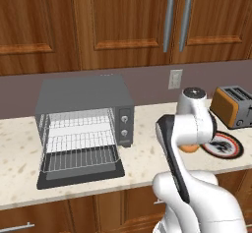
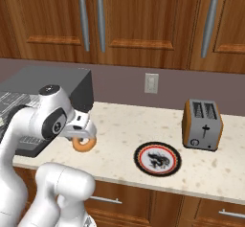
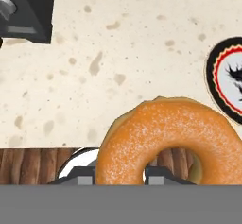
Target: Pick up the bagel from the plate, place it on the toaster oven rack, close the door, and set the timer.
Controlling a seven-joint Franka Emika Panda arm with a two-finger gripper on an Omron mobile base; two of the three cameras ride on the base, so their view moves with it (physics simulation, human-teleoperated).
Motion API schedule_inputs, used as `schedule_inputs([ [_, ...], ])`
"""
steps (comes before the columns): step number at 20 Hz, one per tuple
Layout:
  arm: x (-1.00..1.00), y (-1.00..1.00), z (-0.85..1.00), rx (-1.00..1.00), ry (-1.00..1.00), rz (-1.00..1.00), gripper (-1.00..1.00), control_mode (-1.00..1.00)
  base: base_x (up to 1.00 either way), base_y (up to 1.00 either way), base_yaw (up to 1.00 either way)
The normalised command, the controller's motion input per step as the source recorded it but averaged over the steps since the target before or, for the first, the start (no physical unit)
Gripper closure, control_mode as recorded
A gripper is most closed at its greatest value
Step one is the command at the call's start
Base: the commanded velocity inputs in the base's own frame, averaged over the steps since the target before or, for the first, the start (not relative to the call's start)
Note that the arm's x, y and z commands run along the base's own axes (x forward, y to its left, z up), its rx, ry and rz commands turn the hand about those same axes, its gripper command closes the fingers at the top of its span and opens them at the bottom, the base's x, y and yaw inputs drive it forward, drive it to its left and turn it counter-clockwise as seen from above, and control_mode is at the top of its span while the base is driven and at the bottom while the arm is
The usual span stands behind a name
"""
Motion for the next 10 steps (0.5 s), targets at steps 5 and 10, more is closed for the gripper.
schedule_inputs([
  [5,0.0,0.96,0.22,0.0,0.1,0.23,1.0,-1.0,0.0,0.0,0.0],
  [10,0.0,0.97,0.14,0.0,0.12,0.23,1.0,-1.0,0.0,0.0,0.0],
])
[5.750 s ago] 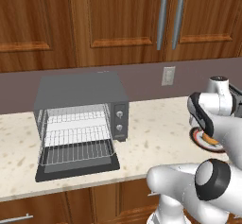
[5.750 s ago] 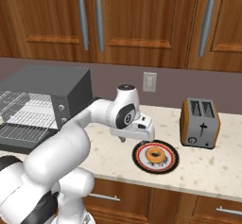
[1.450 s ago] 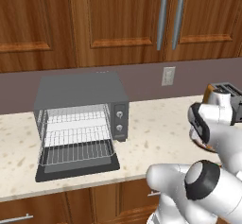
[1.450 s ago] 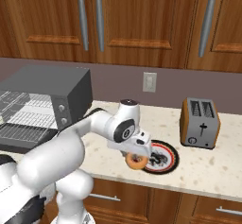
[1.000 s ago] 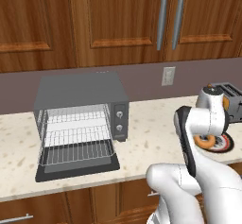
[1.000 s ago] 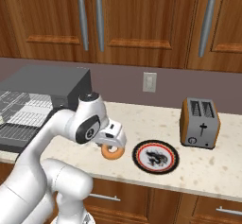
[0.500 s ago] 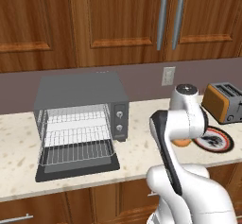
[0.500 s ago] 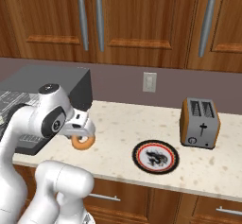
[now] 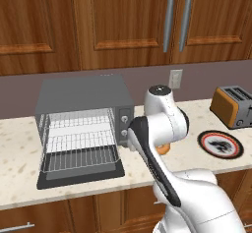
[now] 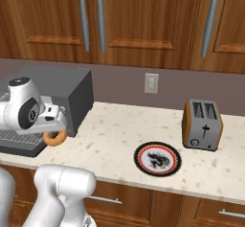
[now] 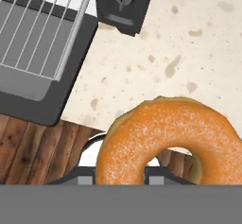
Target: Pick up the bagel from the plate, place it on the toaster oven rack, close the door, and set the timer.
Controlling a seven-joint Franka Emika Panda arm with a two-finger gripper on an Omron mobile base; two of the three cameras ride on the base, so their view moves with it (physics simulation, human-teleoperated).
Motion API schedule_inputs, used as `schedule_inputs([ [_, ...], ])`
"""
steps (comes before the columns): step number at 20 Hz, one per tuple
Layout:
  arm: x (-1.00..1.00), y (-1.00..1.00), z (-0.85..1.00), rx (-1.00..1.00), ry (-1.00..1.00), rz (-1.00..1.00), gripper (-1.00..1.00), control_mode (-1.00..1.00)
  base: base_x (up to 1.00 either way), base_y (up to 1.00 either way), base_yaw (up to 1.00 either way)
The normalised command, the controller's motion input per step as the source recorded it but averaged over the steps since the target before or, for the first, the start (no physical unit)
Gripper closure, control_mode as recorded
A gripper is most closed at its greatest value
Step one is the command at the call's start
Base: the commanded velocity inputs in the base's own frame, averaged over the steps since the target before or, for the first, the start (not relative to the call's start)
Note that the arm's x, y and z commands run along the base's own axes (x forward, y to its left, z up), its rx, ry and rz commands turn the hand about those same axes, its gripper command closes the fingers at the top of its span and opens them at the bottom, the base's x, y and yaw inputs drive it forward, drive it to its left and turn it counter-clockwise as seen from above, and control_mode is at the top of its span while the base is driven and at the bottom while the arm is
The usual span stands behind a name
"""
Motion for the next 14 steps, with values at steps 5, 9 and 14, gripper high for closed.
schedule_inputs([
  [5,0.0,0.85,0.03,0.0,0.07,0.2,1.0,-1.0,0.0,0.0,0.0],
  [9,0.0,0.8,0.0,0.0,0.0,0.17,1.0,-1.0,0.0,0.0,0.0],
  [14,0.22,0.7,0.0,0.0,0.0,0.14,1.0,-1.0,0.0,0.0,0.0],
])
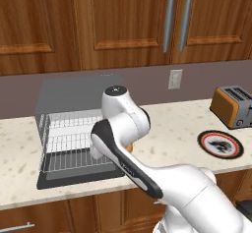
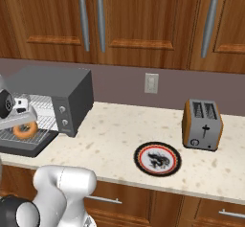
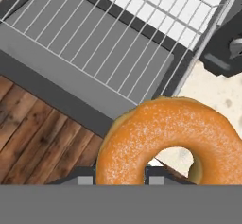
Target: Pick up the bagel from the plate, place it on the toaster oven rack, close the door, and set the timer.
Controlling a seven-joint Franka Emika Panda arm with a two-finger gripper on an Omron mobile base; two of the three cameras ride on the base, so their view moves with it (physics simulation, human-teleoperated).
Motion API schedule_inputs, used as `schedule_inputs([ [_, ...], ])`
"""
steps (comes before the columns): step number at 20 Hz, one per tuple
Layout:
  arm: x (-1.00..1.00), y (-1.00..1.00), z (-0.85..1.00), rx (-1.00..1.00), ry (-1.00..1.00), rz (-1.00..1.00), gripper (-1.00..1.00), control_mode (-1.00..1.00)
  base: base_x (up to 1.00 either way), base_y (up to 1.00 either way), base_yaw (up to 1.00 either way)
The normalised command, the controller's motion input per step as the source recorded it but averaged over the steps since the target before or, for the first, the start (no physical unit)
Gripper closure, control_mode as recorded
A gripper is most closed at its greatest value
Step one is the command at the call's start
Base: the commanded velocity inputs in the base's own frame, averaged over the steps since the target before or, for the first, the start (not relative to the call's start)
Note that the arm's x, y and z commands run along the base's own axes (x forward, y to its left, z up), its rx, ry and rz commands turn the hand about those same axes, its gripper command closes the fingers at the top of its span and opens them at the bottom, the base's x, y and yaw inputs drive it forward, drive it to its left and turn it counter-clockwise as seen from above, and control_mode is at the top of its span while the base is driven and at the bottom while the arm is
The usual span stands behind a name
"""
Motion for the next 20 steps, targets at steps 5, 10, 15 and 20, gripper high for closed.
schedule_inputs([
  [5,0.35,0.55,-0.06,0.0,0.0,0.12,1.0,-1.0,0.0,0.0,0.0],
  [10,0.36,0.41,-0.22,0.0,0.0,0.1,1.0,-1.0,0.0,0.0,0.0],
  [15,0.31,0.4,-0.31,0.0,0.0,0.1,1.0,-1.0,0.0,0.0,0.0],
  [20,0.31,0.31,-0.38,0.0,0.0,0.09,1.0,-1.0,0.0,0.0,0.0],
])
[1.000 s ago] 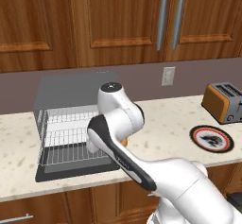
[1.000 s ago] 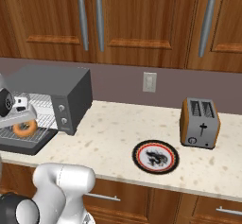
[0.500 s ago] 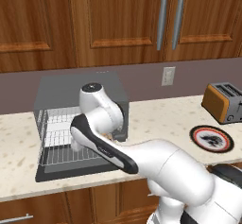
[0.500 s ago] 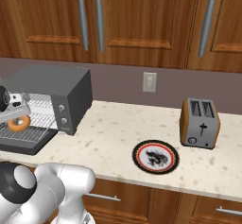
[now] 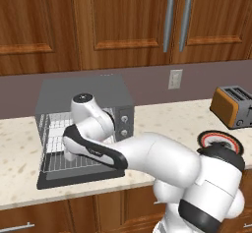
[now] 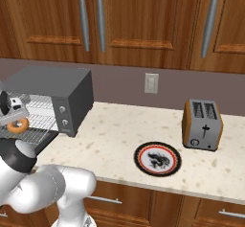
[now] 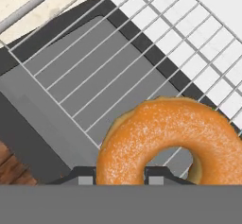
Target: Pick up the bagel from the plate, place it on the toaster oven rack, close the door, and set the timer.
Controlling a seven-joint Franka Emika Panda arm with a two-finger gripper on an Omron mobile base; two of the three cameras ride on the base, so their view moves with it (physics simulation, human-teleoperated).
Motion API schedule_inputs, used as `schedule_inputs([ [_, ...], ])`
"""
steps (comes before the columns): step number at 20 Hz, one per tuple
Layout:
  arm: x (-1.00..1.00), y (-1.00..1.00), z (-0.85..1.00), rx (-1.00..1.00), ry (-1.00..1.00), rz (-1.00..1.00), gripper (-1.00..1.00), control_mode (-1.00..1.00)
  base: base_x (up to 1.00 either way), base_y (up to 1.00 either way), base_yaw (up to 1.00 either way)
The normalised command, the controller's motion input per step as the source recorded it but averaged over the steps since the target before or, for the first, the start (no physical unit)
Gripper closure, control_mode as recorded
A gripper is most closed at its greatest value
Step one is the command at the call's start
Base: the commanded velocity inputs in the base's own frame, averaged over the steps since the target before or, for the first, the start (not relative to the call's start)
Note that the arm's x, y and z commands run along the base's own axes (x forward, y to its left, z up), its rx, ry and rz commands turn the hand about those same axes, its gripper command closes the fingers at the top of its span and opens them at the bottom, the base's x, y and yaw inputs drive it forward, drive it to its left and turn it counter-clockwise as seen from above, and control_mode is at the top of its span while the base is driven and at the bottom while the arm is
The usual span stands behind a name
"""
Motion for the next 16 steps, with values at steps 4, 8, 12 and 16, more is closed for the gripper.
schedule_inputs([
  [4,0.29,0.19,-0.24,0.0,0.0,0.07,1.0,-1.0,0.0,0.0,0.0],
  [8,0.23,0.16,-0.21,0.0,0.0,0.04,1.0,-1.0,0.0,0.0,0.0],
  [12,0.11,0.13,-0.22,0.0,0.0,0.01,1.0,-1.0,0.0,0.0,0.0],
  [16,0.02,0.11,-0.17,0.0,0.0,0.0,1.0,-1.0,0.0,0.0,0.0],
])
